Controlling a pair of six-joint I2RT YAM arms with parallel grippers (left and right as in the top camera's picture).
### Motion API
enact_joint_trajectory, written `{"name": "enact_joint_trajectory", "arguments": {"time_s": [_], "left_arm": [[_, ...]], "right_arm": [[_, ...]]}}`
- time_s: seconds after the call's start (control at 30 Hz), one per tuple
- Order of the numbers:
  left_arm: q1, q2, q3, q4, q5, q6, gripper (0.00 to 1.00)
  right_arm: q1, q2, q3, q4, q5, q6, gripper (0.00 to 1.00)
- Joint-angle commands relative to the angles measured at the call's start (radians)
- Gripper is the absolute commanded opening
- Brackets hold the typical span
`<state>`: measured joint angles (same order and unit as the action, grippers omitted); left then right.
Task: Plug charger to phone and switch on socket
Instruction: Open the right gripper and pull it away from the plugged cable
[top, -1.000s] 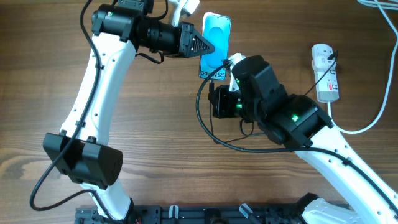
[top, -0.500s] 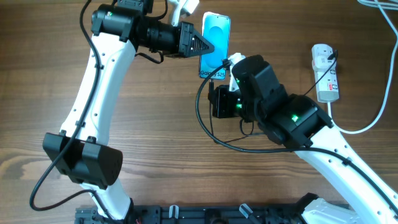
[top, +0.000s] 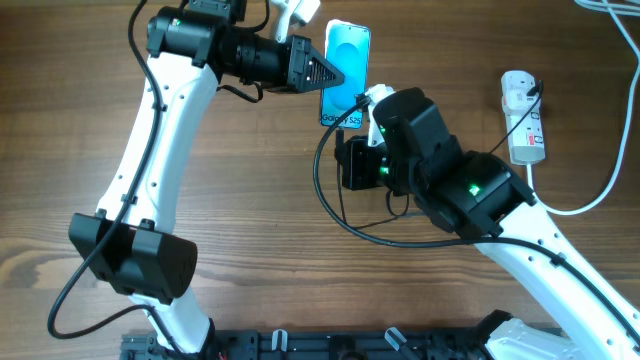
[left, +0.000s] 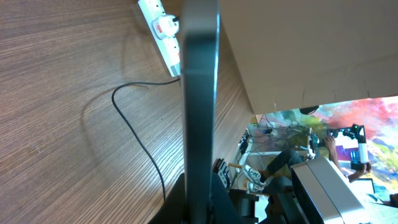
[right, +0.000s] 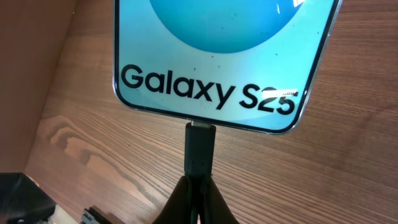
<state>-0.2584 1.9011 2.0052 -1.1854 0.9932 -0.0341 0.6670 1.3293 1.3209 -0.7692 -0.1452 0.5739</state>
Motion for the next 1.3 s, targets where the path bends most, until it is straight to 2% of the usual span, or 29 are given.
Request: {"name": "enact_joint_trajectory", "arguments": {"time_s": [0.0,0.6,0.67,0.83,0.9,0.97,1.03,1.13,1.2,1.27], "left_arm": [[-0.003,-0.022,0.005,-0.012,0.035,0.027,0.04],[-0.003,-0.022,0.005,-0.051,0.04,0.026,0.04],[-0.003,-0.022,0.005,-0.051,0.04,0.026,0.04],[0.001,-0.022,0.005,-0.046,0.033,0.026,0.04],[0.009,-0.022,0.005,-0.045,-0.007,0.017,0.04],[0.018,-0.02,0.005,-0.046,-0.099,-0.047,0.04],[0.021,-0.018,0.005,-0.048,-0.146,-0.064,0.04],[0.021,0.0,0.005,-0.05,-0.164,-0.064,0.04],[0.02,0.017,0.005,-0.058,-0.192,-0.081,0.04],[0.017,0.037,0.005,-0.076,-0.196,-0.085,0.04]], "right_arm": [[-0.006,-0.011,0.017,0.027,0.064,-0.015,0.04],[-0.006,-0.011,0.017,0.111,0.175,0.004,0.05],[-0.006,-0.011,0.017,0.109,0.17,0.005,0.14],[-0.006,-0.011,0.017,0.08,0.116,0.005,0.17],[-0.006,-0.012,0.017,0.059,0.088,0.005,0.22],[-0.006,-0.013,0.017,0.025,0.05,0.005,0.25],[-0.006,-0.018,0.017,-0.004,0.036,0.005,0.37],[-0.006,-0.027,0.017,-0.064,0.011,0.005,0.86],[-0.006,-0.027,0.017,-0.093,-0.012,0.005,0.99],[-0.006,-0.027,0.017,-0.111,-0.032,0.002,0.99]]}}
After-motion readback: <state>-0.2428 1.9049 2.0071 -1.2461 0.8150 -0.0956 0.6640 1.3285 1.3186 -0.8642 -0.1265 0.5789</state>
